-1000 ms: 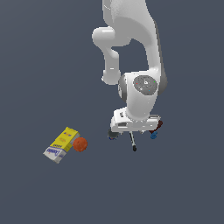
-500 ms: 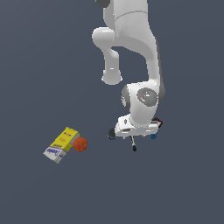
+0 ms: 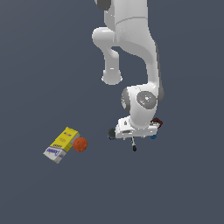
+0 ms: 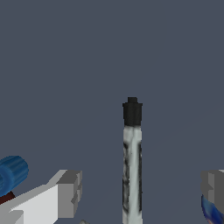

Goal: Pick up a designated object from a clutter of objects.

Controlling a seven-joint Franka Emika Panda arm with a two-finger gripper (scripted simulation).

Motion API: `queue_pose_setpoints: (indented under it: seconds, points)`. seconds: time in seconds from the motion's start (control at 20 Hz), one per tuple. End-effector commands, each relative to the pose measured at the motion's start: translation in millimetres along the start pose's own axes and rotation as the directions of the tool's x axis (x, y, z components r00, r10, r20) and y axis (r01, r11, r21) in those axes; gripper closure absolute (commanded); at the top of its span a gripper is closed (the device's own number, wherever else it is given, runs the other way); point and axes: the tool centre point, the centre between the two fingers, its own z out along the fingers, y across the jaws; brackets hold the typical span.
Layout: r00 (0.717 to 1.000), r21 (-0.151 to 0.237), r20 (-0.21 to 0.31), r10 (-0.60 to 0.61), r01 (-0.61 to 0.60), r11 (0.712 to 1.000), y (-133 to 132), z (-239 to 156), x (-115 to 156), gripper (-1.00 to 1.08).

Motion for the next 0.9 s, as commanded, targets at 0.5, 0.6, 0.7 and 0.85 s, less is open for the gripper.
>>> queue_pose_setpoints:
  seconds: [0.5,0.6,0.7,0.85]
  points:
    - [1.000,0.000,0.000,-0.001,0.001,1.000,0,41,0,-0.92]
    - [1.000,0.000,0.000,-0.001,0.001,1.000,0,41,0,1.08]
    - [1.000,0.000,0.000,-0.001,0.001,1.000,0,41,0,1.08]
    - [1.000,0.000,0.000,-0.001,0.001,1.000,0,41,0,1.08]
